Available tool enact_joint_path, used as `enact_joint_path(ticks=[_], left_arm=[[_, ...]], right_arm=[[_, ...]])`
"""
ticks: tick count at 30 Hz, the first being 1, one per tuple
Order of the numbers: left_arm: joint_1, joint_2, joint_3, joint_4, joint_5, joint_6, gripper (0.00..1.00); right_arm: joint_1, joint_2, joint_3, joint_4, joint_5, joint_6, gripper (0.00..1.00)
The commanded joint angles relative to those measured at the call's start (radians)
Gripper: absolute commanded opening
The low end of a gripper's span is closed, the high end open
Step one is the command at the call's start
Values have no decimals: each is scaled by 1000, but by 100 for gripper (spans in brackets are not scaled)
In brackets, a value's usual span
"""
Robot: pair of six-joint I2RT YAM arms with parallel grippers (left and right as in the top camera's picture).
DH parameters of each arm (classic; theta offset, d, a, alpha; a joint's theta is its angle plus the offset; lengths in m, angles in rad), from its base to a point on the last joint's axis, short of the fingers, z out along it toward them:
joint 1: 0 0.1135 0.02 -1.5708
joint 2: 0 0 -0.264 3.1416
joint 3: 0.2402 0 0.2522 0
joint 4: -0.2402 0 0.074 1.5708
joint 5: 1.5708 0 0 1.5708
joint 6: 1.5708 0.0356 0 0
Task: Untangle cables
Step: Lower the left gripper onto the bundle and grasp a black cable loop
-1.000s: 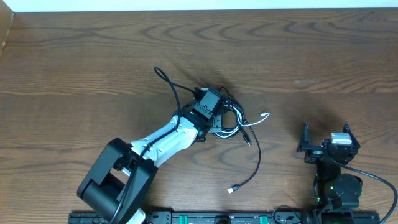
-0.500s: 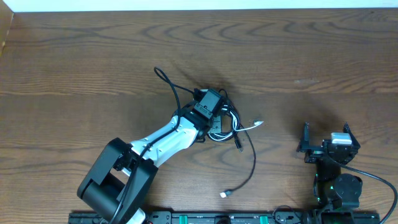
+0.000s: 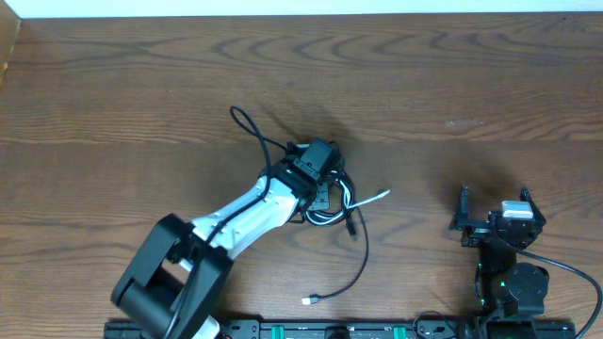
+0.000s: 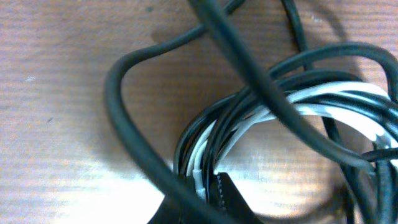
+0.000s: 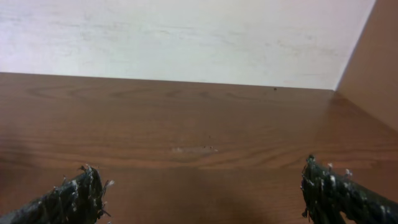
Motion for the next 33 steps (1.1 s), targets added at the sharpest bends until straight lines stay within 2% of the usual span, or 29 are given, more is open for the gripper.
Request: enact_joint_path(ticks=[1, 14, 21, 33], left_arm=[[0, -88, -16, -17, -5, -12, 8], [0, -370, -16, -51, -3, -80, 8], [0, -390, -16, -75, 67, -79, 8], [0, -390, -16, -72, 74, -79, 8]], right_arm=[[8, -6, -3, -2, -3, -10, 99], [8, -6, -3, -2, -3, -10, 99], [8, -6, -3, -1, -3, -10, 99], [8, -6, -3, -1, -3, -10, 99]])
